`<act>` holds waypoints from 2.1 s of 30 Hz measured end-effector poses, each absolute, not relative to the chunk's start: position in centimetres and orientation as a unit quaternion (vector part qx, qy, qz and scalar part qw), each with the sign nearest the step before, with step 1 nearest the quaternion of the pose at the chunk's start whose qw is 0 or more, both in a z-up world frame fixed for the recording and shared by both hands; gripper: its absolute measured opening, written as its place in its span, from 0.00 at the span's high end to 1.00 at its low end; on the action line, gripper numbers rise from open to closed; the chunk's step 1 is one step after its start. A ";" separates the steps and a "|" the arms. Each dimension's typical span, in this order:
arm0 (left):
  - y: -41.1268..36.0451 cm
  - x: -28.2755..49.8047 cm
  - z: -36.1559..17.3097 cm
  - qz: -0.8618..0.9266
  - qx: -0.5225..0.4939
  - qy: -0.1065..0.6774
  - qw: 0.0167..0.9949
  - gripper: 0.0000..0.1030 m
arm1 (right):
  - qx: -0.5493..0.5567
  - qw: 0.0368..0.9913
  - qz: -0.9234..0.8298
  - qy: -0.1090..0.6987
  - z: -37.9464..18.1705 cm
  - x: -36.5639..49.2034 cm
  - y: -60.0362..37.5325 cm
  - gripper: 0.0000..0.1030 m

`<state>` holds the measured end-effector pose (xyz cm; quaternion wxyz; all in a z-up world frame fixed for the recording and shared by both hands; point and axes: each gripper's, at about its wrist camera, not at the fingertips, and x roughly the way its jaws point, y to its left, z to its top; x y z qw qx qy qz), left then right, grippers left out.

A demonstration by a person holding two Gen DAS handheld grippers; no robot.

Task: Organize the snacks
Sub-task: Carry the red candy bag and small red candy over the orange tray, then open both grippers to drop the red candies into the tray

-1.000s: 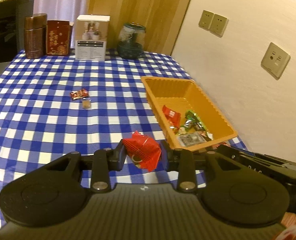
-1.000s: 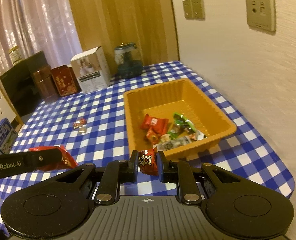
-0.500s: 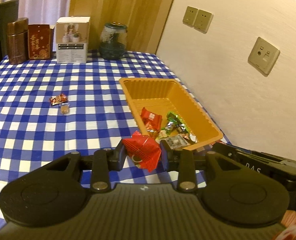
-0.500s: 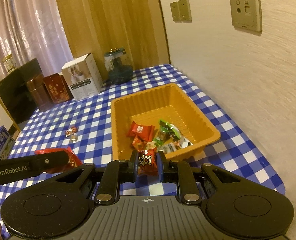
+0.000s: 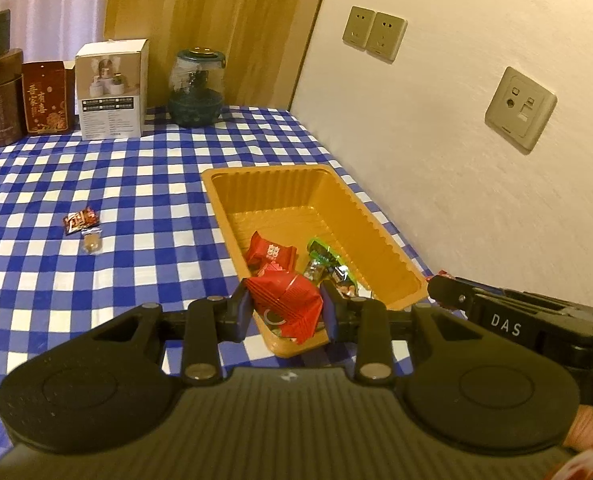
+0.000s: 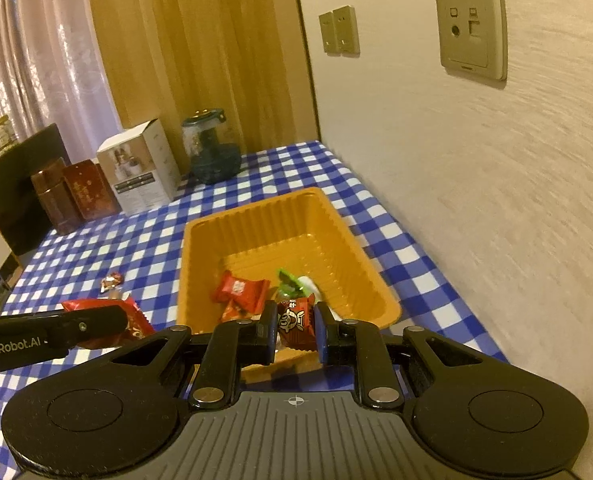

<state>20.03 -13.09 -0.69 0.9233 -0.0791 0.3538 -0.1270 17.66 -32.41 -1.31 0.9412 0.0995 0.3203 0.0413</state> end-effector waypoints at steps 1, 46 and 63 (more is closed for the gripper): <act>-13.3 20.3 -0.7 -0.128 -0.079 0.355 0.923 0.70 | 0.099 0.941 0.041 0.321 -1.4 17.9 -32.5 0.81; -13.6 27.6 -5.1 -0.121 -0.077 0.384 0.912 0.60 | 0.086 0.936 0.056 0.338 -3.3 24.6 -32.8 0.81; -12.8 26.9 -5.0 -0.113 -0.081 0.386 0.912 0.60 | 0.078 0.934 0.075 0.340 -3.0 25.4 -31.8 0.81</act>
